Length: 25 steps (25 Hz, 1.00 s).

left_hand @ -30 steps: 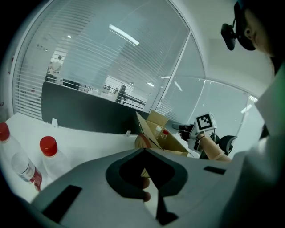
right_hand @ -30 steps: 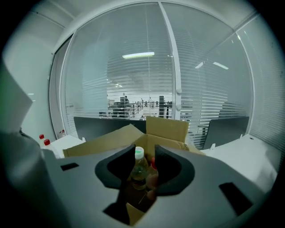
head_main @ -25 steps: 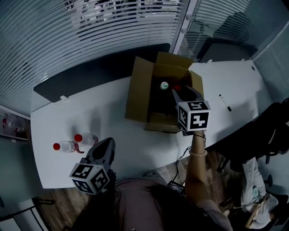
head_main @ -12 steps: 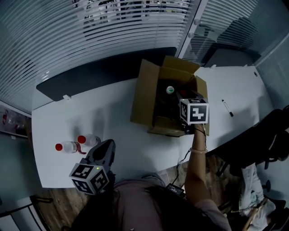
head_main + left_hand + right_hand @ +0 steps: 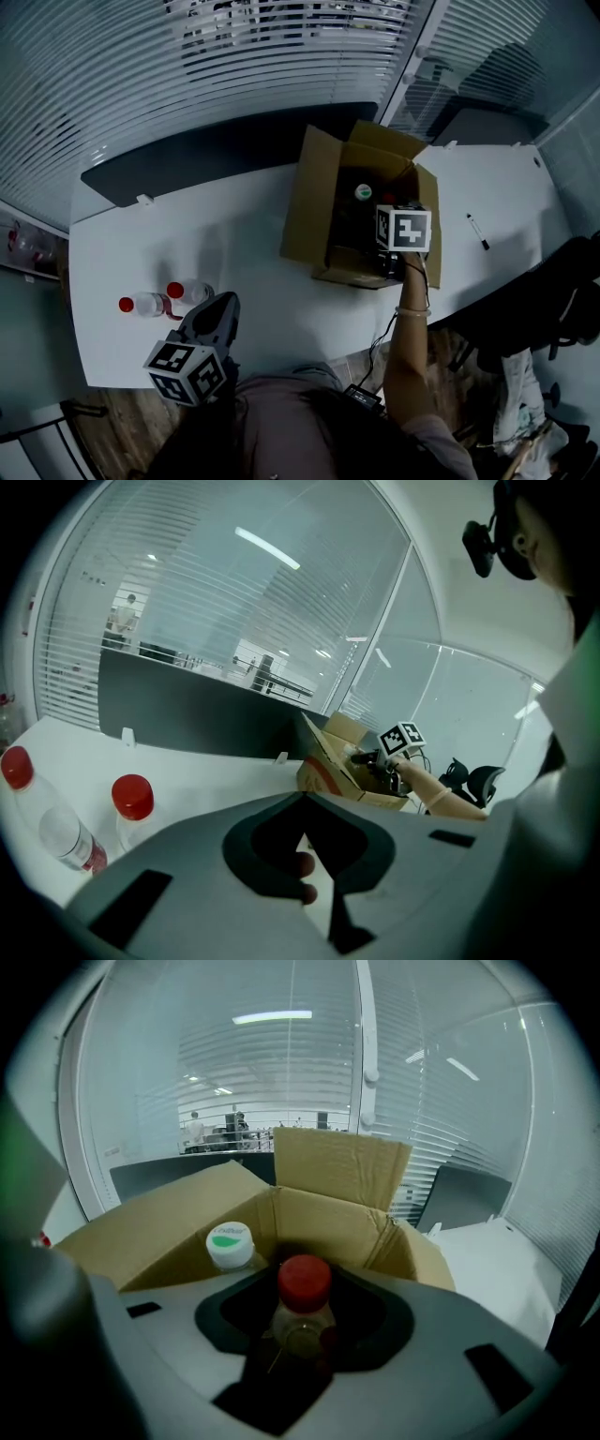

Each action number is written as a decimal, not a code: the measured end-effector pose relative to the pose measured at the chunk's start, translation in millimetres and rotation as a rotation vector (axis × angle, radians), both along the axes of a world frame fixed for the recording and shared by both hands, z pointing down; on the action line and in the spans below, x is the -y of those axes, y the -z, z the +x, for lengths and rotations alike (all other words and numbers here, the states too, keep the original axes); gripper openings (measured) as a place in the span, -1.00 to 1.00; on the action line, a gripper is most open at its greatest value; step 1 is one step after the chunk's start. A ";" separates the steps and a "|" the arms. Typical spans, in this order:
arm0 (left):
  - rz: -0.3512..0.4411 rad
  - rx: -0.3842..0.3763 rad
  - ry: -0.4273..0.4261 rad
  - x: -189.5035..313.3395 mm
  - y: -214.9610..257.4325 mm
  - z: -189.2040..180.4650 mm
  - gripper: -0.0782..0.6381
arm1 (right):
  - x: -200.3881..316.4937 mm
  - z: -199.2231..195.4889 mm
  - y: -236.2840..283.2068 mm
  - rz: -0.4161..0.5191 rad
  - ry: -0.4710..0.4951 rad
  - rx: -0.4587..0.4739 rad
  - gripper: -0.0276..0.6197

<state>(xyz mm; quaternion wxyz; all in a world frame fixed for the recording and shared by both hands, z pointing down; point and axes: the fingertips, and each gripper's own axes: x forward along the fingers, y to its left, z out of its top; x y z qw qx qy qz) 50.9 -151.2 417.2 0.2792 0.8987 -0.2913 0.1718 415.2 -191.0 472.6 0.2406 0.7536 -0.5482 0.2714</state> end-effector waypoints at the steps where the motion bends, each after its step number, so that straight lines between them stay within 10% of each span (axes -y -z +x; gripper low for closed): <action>1: -0.001 0.000 0.002 0.6 -0.3 -1.1 -0.76 | 0.3 -0.1 0.2 0.001 -0.003 0.002 -0.42; 25: 0.012 -0.041 -0.020 -1.5 6.5 -7.6 -0.76 | -13.4 -12.1 28.5 0.021 -0.014 -0.004 -0.42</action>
